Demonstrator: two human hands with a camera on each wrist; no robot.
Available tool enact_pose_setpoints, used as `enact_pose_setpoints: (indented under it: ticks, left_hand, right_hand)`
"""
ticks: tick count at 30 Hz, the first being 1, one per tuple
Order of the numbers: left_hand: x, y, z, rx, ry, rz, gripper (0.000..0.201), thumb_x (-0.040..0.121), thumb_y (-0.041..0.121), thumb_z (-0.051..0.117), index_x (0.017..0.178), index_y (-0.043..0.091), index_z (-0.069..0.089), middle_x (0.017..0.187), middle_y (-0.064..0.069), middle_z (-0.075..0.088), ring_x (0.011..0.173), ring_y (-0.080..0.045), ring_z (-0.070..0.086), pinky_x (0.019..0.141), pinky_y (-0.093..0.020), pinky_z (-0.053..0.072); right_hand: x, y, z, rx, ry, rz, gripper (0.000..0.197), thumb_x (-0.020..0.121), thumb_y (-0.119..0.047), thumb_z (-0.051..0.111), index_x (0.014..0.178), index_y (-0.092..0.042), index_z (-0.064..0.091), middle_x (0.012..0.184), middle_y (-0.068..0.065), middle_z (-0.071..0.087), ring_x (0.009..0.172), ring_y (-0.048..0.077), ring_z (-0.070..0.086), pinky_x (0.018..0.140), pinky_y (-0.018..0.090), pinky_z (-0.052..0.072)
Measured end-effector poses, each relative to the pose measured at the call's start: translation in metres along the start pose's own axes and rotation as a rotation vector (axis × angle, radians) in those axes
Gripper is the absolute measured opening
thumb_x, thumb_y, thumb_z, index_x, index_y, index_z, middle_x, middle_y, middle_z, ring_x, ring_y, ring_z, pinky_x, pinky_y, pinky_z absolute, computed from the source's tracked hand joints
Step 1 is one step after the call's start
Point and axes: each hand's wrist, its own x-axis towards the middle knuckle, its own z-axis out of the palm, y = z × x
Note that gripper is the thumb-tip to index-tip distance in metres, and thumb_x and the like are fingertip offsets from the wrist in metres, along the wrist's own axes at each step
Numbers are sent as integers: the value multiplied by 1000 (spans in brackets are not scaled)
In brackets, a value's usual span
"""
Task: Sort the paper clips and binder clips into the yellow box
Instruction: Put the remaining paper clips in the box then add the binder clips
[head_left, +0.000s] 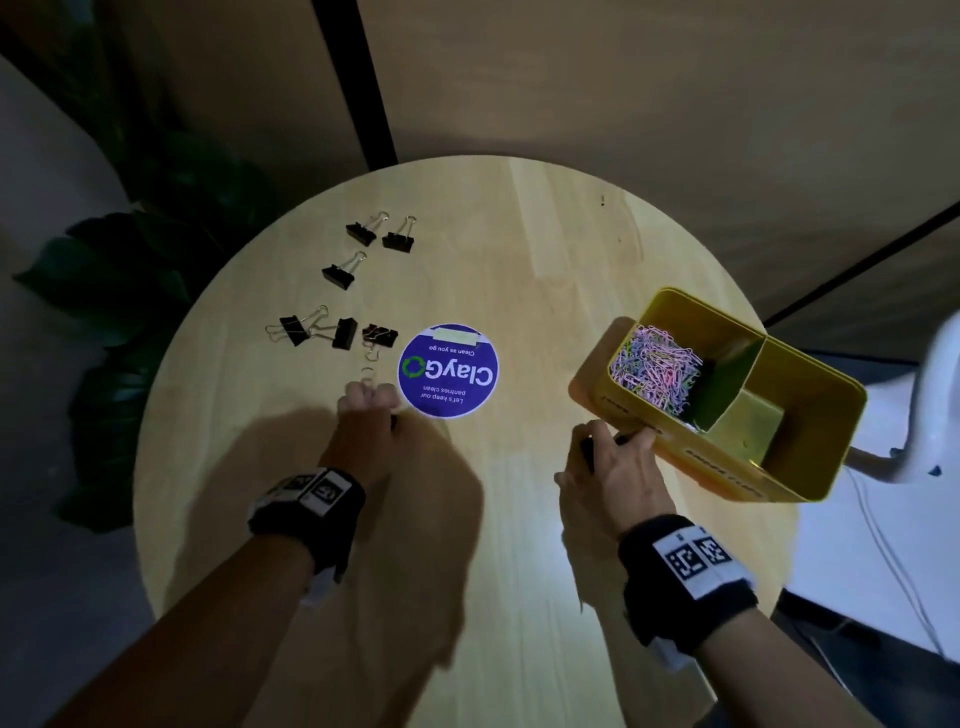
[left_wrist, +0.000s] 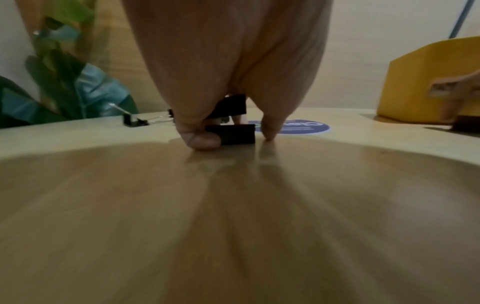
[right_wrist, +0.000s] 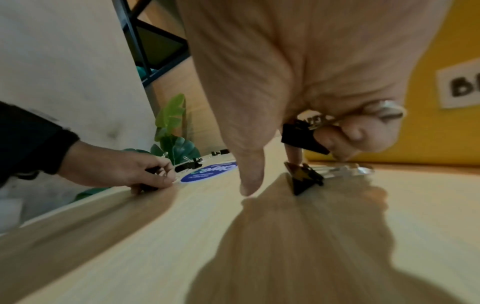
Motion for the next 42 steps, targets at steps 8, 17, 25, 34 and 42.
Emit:
enact_pose_setpoints:
  ticks: [8, 17, 25, 34, 42]
  left_hand:
    - [-38, 82, 29, -128, -209, 221, 17, 62, 7, 61, 77, 12, 56, 84, -9, 54, 82, -27, 50, 69, -32, 45]
    - [-38, 159, -16, -671, -199, 135, 26, 73, 0, 55, 71, 24, 43, 67, 2, 49, 62, -12, 45, 62, -31, 40]
    - [-39, 296, -8, -791, -487, 290, 33, 85, 3, 57, 77, 33, 46, 90, -1, 56, 82, -24, 68, 67, -51, 56]
    - [-35, 336, 25, -307, -548, 340, 54, 84, 18, 63, 131, 28, 40, 124, -8, 57, 110, -24, 57, 90, -32, 48]
    - [-25, 274, -9, -526, -405, 302, 17, 90, 5, 51, 91, 17, 63, 94, -4, 68, 88, -19, 66, 84, -34, 55]
  right_hand:
    - [-4, -1, -5, 62, -33, -130, 22, 94, -20, 46, 111, -7, 50, 100, 17, 57, 80, 31, 58, 67, 31, 40]
    - [-48, 18, -63, 763, 261, -9, 8, 84, -23, 58, 86, -16, 61, 74, 3, 64, 66, 15, 56, 55, 22, 41]
    - [-36, 110, -116, 1123, 587, 383, 18, 85, -32, 52, 83, -20, 65, 79, 1, 66, 79, 22, 60, 75, 35, 47]
    - [-18, 135, -115, 868, 318, 338, 42, 89, -25, 59, 130, -17, 52, 126, 9, 61, 117, 27, 57, 105, 41, 43]
    - [-30, 123, -85, 794, 460, 366, 67, 82, 3, 53, 143, -16, 33, 140, 16, 45, 132, 33, 40, 112, 45, 30]
